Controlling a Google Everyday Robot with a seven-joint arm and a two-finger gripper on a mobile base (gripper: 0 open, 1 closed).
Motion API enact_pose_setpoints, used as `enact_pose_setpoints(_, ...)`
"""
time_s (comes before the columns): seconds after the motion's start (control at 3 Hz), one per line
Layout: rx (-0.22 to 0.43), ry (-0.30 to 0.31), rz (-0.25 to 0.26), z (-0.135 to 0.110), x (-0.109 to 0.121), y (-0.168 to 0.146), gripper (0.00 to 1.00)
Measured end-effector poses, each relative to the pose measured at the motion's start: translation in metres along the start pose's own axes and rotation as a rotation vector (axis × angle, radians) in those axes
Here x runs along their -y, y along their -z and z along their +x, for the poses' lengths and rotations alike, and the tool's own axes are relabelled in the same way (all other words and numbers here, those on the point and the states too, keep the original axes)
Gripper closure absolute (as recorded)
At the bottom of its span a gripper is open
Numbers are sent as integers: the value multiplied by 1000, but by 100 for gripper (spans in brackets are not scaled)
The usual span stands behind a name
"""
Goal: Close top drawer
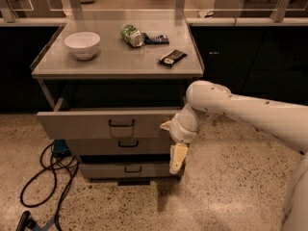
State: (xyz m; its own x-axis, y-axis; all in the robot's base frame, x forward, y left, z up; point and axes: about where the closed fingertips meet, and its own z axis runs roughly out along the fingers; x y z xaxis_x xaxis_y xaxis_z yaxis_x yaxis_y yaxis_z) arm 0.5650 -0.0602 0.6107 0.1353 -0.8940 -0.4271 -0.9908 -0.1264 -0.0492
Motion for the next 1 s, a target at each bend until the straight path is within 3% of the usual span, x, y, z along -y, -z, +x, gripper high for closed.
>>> enact_pose_setpoints(0.67, 8, 3, 18, 2, 4, 3, 0)
enact_pose_setpoints(1.0, 8, 2, 93, 16, 40, 31, 0)
